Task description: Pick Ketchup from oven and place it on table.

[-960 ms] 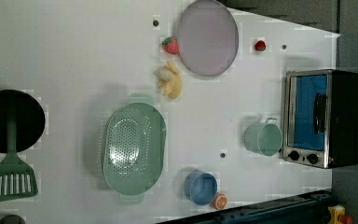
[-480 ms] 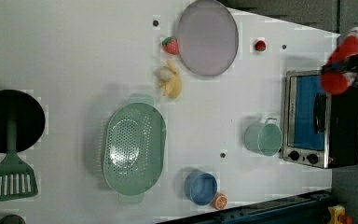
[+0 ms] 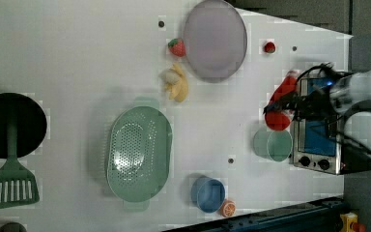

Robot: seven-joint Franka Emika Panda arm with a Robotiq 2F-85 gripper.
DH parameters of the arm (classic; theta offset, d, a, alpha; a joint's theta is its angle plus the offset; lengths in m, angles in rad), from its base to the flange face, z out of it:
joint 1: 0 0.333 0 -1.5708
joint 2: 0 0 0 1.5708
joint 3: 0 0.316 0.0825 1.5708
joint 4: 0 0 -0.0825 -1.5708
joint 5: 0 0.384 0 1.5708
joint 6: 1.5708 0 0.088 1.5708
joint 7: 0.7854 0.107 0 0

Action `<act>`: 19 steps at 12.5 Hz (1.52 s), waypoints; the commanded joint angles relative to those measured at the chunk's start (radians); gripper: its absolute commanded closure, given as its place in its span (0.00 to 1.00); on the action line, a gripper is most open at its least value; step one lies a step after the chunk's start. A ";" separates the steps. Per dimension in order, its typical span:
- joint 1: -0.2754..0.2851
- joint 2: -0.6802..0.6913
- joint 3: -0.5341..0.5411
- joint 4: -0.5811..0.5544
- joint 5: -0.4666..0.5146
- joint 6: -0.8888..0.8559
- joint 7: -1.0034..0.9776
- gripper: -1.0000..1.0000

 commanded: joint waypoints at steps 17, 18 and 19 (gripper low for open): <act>-0.033 -0.046 -0.065 -0.154 0.007 0.411 0.265 0.00; -0.033 -0.094 -0.066 -0.105 0.006 0.318 0.293 0.00; -0.033 -0.135 -0.066 -0.047 0.006 0.210 0.307 0.00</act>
